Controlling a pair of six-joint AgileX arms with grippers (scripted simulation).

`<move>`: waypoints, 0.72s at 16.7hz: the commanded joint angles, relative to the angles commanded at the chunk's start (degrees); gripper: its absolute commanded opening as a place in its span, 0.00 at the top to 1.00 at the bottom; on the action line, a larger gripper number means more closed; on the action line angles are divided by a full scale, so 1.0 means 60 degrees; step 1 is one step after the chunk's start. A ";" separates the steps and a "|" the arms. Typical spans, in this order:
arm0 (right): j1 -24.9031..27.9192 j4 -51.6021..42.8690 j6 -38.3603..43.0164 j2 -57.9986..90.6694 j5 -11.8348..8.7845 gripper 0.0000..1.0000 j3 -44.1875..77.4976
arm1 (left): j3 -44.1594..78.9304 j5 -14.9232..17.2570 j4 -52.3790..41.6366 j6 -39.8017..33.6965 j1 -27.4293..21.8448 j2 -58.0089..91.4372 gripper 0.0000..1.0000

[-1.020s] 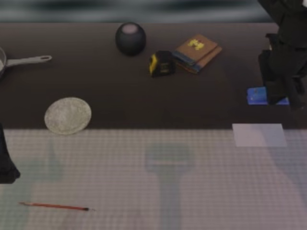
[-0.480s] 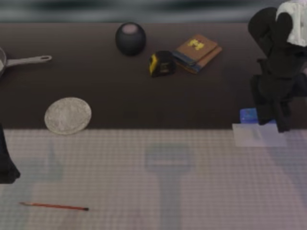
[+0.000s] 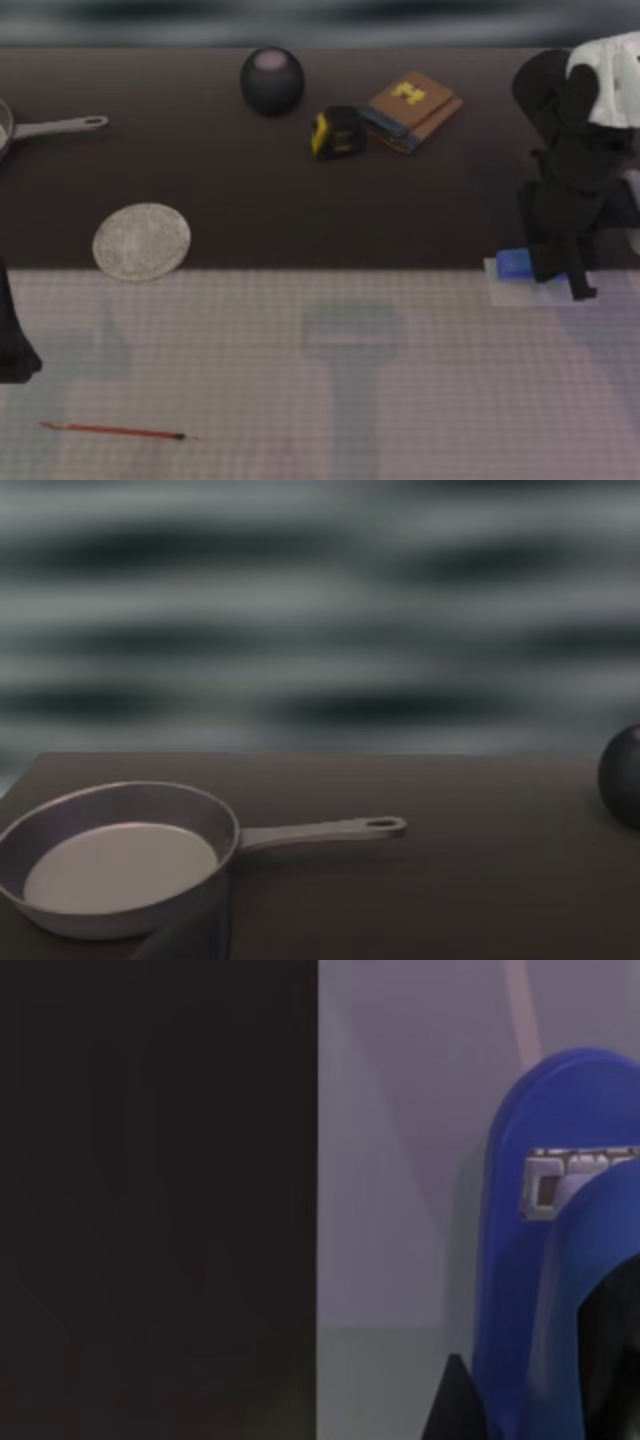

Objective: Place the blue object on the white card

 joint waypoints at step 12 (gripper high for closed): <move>0.0000 0.0000 0.0000 0.0000 0.0000 0.10 0.0000 | 0.0000 0.0000 0.0000 0.0000 0.0000 0.0000 0.00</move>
